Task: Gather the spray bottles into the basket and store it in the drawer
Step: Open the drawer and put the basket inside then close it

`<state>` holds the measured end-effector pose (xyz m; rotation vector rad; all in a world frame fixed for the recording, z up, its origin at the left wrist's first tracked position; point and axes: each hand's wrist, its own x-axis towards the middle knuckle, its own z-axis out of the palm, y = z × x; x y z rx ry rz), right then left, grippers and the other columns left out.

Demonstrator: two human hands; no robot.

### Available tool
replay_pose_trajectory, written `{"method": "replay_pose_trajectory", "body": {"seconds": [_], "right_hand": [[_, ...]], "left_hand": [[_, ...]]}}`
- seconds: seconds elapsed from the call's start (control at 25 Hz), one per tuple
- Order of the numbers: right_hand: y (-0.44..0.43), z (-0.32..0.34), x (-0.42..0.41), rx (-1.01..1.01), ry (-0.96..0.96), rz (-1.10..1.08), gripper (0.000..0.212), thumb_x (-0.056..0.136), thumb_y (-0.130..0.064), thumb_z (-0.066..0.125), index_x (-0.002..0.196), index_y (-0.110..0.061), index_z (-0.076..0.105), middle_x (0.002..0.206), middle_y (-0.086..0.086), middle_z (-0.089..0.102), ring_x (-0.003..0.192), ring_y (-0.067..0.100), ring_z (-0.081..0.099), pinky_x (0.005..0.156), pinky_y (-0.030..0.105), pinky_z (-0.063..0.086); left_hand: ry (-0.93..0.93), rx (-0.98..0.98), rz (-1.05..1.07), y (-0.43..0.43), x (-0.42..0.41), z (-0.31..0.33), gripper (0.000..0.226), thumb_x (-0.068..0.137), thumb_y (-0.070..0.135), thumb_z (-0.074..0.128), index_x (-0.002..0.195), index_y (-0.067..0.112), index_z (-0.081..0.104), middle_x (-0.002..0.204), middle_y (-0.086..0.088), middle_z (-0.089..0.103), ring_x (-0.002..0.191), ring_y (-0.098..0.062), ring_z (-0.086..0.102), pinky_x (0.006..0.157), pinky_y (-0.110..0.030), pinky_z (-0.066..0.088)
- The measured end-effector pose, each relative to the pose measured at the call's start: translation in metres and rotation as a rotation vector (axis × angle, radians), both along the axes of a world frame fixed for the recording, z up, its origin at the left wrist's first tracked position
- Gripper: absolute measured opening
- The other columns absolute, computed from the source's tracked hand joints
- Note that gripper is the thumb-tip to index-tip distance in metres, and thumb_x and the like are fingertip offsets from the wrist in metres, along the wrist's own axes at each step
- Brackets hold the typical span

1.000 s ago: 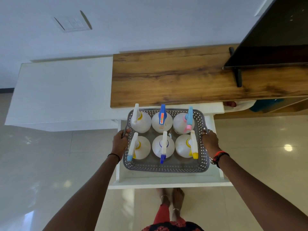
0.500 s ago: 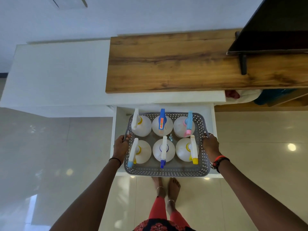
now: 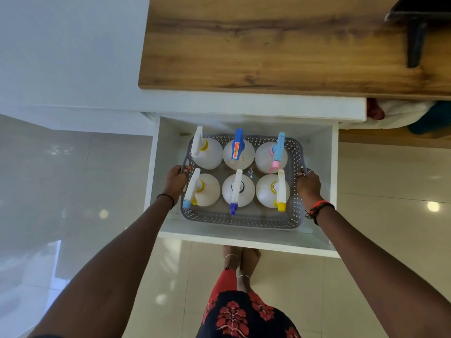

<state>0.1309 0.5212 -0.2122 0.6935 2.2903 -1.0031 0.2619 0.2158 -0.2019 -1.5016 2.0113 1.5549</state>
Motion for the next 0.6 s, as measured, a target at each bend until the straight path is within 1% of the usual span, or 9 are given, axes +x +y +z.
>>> {"method": "replay_pose_trajectory", "body": {"seconds": [0.08, 0.16, 0.24, 0.32, 0.4, 0.48, 0.52, 0.6], "right_hand": [[-0.003, -0.020, -0.005, 0.004, -0.007, -0.007, 0.031, 0.098, -0.014, 0.038, 0.118, -0.002, 0.059, 0.120, 0.023, 0.062, 0.112, 0.036, 0.057, 0.077, 0.029, 0.038], [-0.006, -0.034, -0.009, 0.004, -0.009, -0.005, 0.033, 0.098, -0.013, 0.037, 0.121, -0.003, 0.058, 0.123, 0.022, 0.061, 0.113, 0.036, 0.057, 0.079, 0.029, 0.039], [-0.008, -0.052, -0.013, -0.001, -0.011, -0.011, 0.033, 0.098, -0.012, 0.037, 0.123, -0.003, 0.057, 0.124, 0.021, 0.060, 0.114, 0.035, 0.057, 0.081, 0.031, 0.042], [-0.010, -0.069, -0.016, -0.013, -0.008, -0.017, 0.033, 0.098, -0.012, 0.037, 0.123, -0.004, 0.057, 0.125, 0.020, 0.060, 0.114, 0.034, 0.057, 0.078, 0.029, 0.041], [-0.011, -0.084, -0.018, -0.023, -0.006, -0.019, 0.033, 0.098, -0.013, 0.037, 0.121, -0.004, 0.057, 0.124, 0.019, 0.060, 0.113, 0.033, 0.057, 0.078, 0.029, 0.041], [-0.013, -0.095, -0.020, -0.031, -0.009, -0.014, 0.032, 0.098, -0.014, 0.036, 0.119, -0.003, 0.058, 0.123, 0.019, 0.061, 0.114, 0.034, 0.057, 0.085, 0.034, 0.046], [-0.014, -0.101, -0.022, -0.033, -0.012, -0.009, 0.031, 0.098, -0.014, 0.036, 0.118, -0.003, 0.058, 0.123, 0.020, 0.061, 0.115, 0.035, 0.056, 0.089, 0.037, 0.046], [-0.015, -0.110, -0.024, -0.035, -0.017, 0.000, 0.031, 0.098, -0.015, 0.037, 0.118, -0.002, 0.058, 0.123, 0.020, 0.060, 0.115, 0.035, 0.056, 0.091, 0.037, 0.045]], "left_hand": [[-0.006, -0.005, -0.006, -0.002, -0.007, -0.021, 0.016, 0.096, 0.005, 0.044, 0.101, 0.005, 0.060, 0.081, -0.009, 0.054, 0.066, -0.015, 0.049, 0.061, -0.025, 0.041], [0.001, -0.001, 0.001, -0.005, -0.013, -0.037, 0.015, 0.096, 0.004, 0.044, 0.100, 0.006, 0.059, 0.077, -0.006, 0.054, 0.065, -0.012, 0.049, 0.060, -0.023, 0.041], [0.008, 0.006, 0.007, -0.007, -0.018, -0.058, 0.014, 0.096, 0.003, 0.045, 0.099, 0.006, 0.058, 0.075, -0.004, 0.054, 0.066, -0.013, 0.049, 0.060, -0.022, 0.041], [0.002, 0.006, 0.000, -0.009, -0.020, -0.077, 0.014, 0.096, 0.004, 0.045, 0.100, 0.006, 0.059, 0.075, -0.003, 0.054, 0.071, -0.017, 0.050, 0.060, -0.022, 0.041], [-0.014, -0.006, 0.001, -0.010, -0.022, -0.093, 0.018, 0.096, 0.007, 0.046, 0.105, 0.004, 0.061, 0.080, -0.006, 0.057, 0.079, -0.021, 0.051, 0.064, -0.026, 0.043], [-0.033, -0.015, 0.007, -0.013, -0.022, -0.105, 0.024, 0.096, 0.010, 0.047, 0.111, 0.002, 0.063, 0.092, -0.009, 0.059, 0.086, -0.023, 0.053, 0.072, -0.032, 0.046], [-0.042, -0.018, 0.012, -0.013, -0.022, -0.110, 0.025, 0.095, 0.012, 0.047, 0.113, 0.003, 0.063, 0.094, -0.009, 0.059, 0.087, -0.023, 0.054, 0.075, -0.034, 0.046], [-0.052, -0.021, 0.018, -0.014, -0.021, -0.117, 0.025, 0.095, 0.014, 0.048, 0.112, 0.005, 0.063, 0.095, -0.009, 0.060, 0.087, -0.023, 0.055, 0.075, -0.034, 0.047]]}}
